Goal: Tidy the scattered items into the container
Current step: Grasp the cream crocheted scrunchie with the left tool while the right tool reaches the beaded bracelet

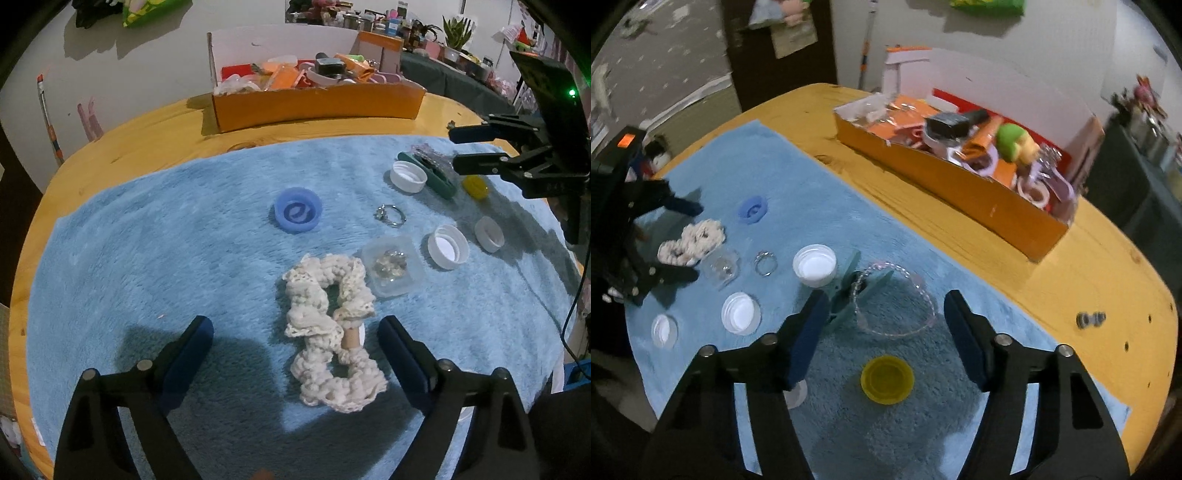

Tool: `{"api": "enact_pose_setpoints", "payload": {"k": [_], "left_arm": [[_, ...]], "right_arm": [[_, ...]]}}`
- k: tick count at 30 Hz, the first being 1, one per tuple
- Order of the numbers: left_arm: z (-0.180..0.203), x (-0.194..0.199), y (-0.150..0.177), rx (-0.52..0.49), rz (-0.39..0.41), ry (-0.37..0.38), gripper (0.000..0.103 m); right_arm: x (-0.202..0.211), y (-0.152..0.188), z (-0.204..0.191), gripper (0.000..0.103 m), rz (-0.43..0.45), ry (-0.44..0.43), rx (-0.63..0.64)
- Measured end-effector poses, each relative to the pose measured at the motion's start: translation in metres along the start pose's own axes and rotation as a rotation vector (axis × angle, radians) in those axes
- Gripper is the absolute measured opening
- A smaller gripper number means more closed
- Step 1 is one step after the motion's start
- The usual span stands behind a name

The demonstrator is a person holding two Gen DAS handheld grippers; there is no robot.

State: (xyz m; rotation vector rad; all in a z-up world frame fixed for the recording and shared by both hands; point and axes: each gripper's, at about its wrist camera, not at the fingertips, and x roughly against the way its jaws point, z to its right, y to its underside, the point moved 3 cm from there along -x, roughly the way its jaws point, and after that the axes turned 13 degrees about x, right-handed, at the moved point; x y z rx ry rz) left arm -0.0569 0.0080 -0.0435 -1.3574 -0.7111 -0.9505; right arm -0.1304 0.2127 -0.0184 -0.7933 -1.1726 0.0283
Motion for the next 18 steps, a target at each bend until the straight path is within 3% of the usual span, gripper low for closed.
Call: {"api": "enact_pose_setpoints", "payload": {"k": [6, 18], "left_arm": [[0.001, 0.001, 0.000, -0.009, 0.001, 0.000, 0.088], [-0.001, 0.004, 0.000, -0.002, -0.004, 0.021, 0.085]], "right_arm": [[-0.012, 0.004, -0.009, 0.041, -0.029, -0.011, 0.063], [-0.010, 0.006, -0.016, 0.041, -0.027, -0.035, 0.114]]}}
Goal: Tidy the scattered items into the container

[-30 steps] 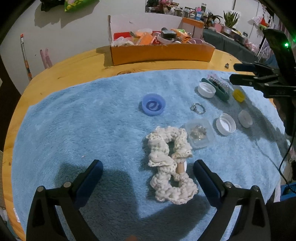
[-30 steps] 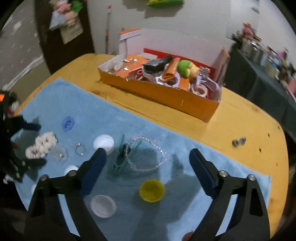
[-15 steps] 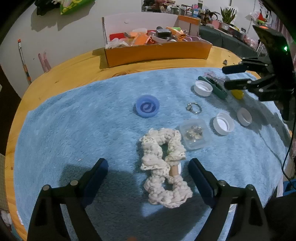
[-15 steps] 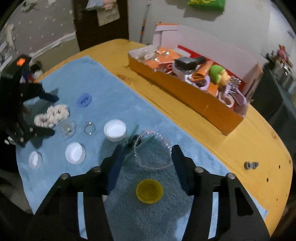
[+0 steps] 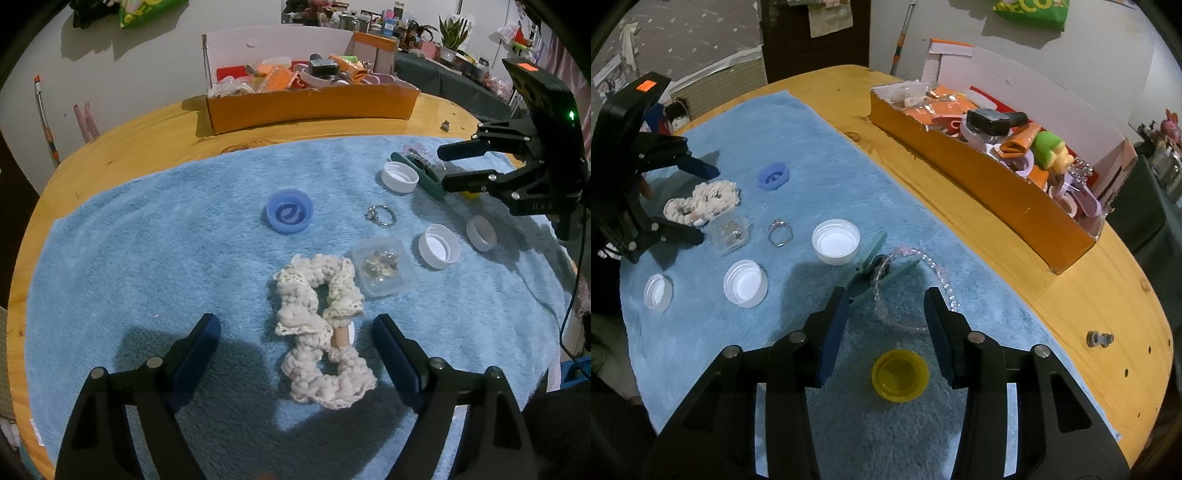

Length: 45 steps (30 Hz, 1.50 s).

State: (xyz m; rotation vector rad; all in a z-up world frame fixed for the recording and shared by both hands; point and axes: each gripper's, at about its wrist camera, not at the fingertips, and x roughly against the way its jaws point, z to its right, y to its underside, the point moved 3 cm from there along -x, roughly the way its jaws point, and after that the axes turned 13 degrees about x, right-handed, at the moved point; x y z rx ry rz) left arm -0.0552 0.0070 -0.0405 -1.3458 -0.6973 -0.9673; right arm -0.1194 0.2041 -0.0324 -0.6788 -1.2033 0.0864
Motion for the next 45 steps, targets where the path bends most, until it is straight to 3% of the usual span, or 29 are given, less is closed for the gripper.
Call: {"api": "enact_pose_setpoints", "payload": {"k": [18, 20, 29, 37, 45], "left_arm": [[0.001, 0.001, -0.001, -0.006, -0.001, 0.011, 0.075], [0.002, 0.001, -0.001, -0.006, -0.002, 0.014, 0.072], [0.010, 0.003, -0.001, -0.023, -0.015, 0.046, 0.058], [0.009, 0.004, -0.002, -0.005, -0.016, 0.052, 0.038], [0.010, 0.005, 0.000, -0.017, -0.001, 0.035, 0.033]], "right_arm": [[0.001, 0.002, -0.001, 0.041, -0.013, 0.026, 0.048], [0.000, 0.000, -0.002, 0.034, -0.008, 0.034, 0.056], [-0.005, 0.001, -0.006, 0.031, -0.009, 0.049, 0.089], [-0.006, 0.000, -0.011, 0.017, 0.006, 0.037, 0.102], [-0.005, 0.001, -0.014, 0.008, 0.008, 0.034, 0.101]]}}
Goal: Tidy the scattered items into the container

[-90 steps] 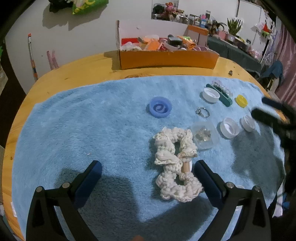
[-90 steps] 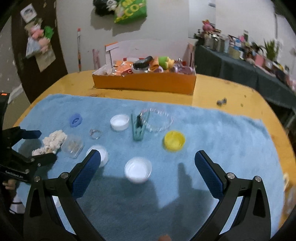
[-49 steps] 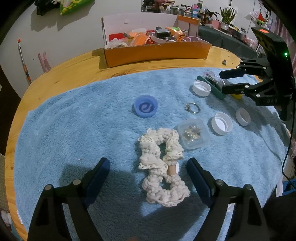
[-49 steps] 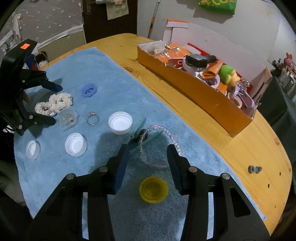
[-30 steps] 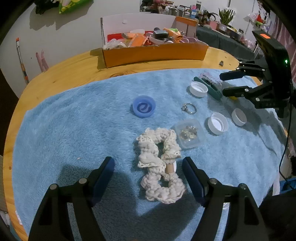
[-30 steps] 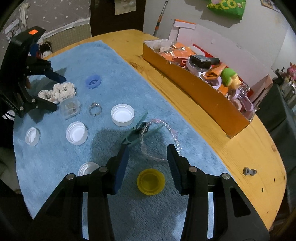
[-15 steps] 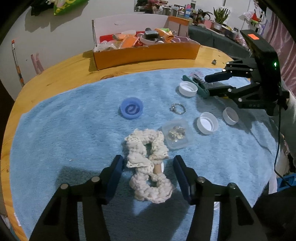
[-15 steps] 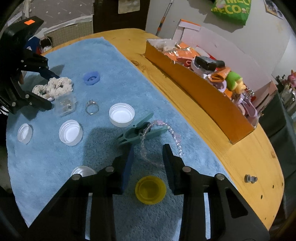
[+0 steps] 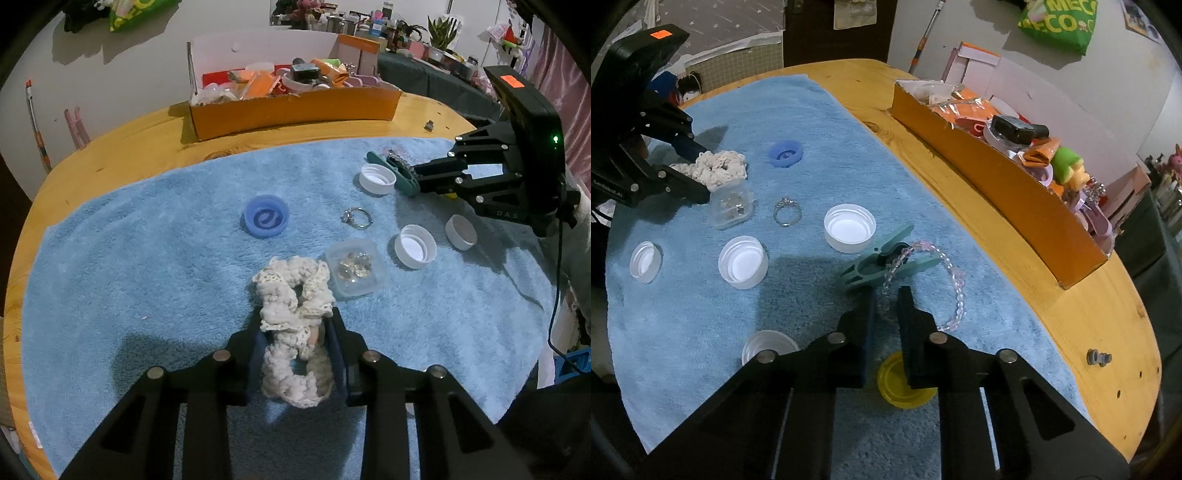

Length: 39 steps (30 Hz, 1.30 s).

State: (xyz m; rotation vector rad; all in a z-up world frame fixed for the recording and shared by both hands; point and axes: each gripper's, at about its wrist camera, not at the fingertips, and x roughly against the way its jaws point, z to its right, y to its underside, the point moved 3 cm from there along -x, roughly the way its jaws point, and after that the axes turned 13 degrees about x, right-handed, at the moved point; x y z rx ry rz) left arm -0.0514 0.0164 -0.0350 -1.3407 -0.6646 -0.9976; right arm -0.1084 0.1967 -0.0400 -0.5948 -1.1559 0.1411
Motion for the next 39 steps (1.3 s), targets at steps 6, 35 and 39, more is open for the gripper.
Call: {"api": "enact_pose_setpoints", "payload": {"k": [6, 35, 39], "left_arm": [[-0.003, 0.002, 0.000, 0.025, 0.009, 0.009, 0.030], [-0.003, 0.005, 0.001, 0.030, 0.026, 0.011, 0.029], [-0.003, 0.005, 0.001, 0.031, 0.027, 0.011, 0.029]], "right_arm": [[0.002, 0.001, -0.002, 0.005, 0.010, 0.004, -0.015], [-0.005, 0.002, 0.007, 0.005, 0.020, 0.015, -0.090], [-0.006, 0.000, 0.009, 0.005, 0.021, 0.010, -0.092]]}}
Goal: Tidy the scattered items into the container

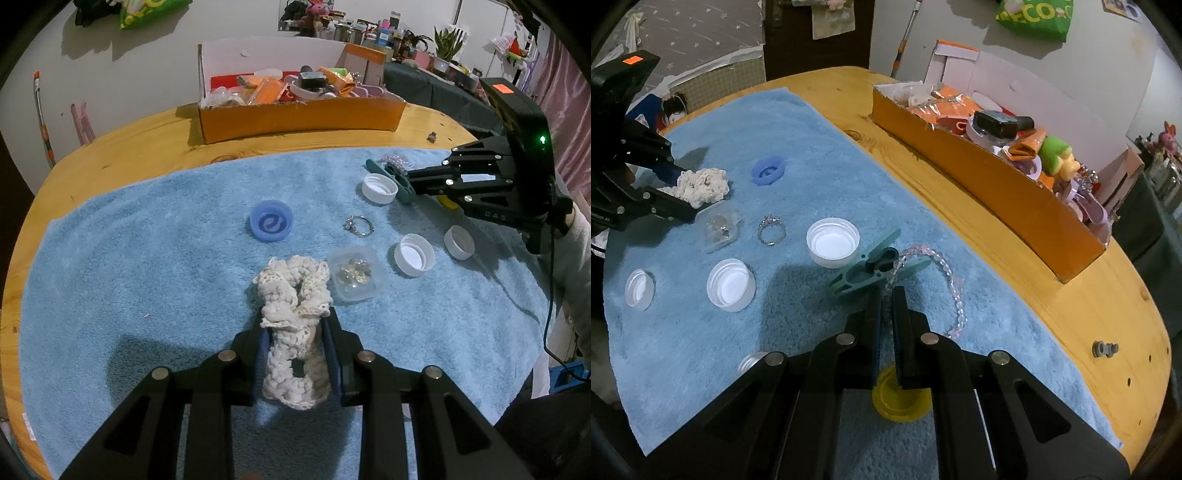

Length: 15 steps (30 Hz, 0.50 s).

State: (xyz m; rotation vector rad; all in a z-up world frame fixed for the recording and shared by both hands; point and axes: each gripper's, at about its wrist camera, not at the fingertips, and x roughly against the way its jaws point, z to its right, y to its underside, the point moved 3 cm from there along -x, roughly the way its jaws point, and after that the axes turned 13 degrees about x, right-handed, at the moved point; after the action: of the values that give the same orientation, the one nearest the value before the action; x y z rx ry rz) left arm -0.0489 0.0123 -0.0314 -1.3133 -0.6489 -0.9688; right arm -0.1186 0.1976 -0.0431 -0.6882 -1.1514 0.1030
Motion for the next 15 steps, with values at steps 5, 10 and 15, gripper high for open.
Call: {"api": "enact_pose_setpoints", "payload": {"k": [5, 10, 15], "left_arm": [[-0.0001, -0.0008, -0.0001, 0.000, -0.002, 0.001, 0.030], [-0.0004, -0.0007, 0.0017, 0.002, -0.002, 0.002, 0.030], [-0.0012, -0.0008, 0.0020, 0.001, -0.002, 0.002, 0.030]], "right_arm": [[0.0003, 0.0000, 0.0022, 0.006, -0.007, -0.005, -0.006], [-0.0001, -0.0016, 0.0017, 0.006, -0.018, -0.003, -0.003], [0.0005, -0.0011, 0.0005, 0.007, -0.033, 0.008, 0.010]]}}
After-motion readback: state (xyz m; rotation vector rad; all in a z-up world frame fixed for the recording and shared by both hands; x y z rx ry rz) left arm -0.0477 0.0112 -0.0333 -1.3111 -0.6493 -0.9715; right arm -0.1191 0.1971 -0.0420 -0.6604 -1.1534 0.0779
